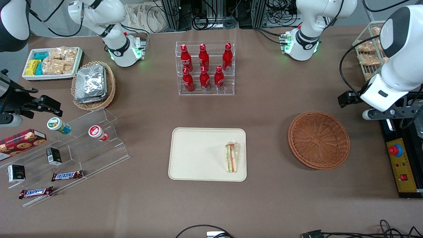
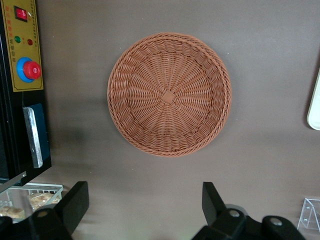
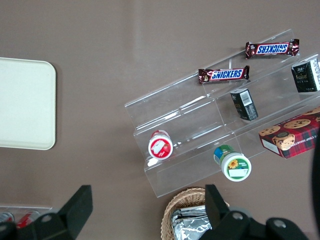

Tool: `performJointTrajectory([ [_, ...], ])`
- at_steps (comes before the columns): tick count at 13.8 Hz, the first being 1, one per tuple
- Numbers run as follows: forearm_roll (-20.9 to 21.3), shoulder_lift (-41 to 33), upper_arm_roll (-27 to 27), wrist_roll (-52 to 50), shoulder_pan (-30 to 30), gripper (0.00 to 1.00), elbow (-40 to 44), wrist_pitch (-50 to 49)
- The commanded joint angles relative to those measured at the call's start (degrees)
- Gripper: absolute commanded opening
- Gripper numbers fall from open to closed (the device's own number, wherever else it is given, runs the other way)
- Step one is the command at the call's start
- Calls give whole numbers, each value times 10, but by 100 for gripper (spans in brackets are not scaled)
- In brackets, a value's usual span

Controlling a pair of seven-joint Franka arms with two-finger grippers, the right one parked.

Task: Place sandwich from basket to tray

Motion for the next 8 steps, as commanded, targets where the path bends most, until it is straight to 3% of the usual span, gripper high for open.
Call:
performJointTrajectory([
  [1, -6, 66, 2, -5, -3, 100, 85, -39],
  [3, -7, 71, -1, -5, -5, 100, 85, -39],
  [6, -56, 59, -1, -7, -5, 100, 71, -39],
  [8, -57, 35, -1, -9, -5, 100, 32, -23],
])
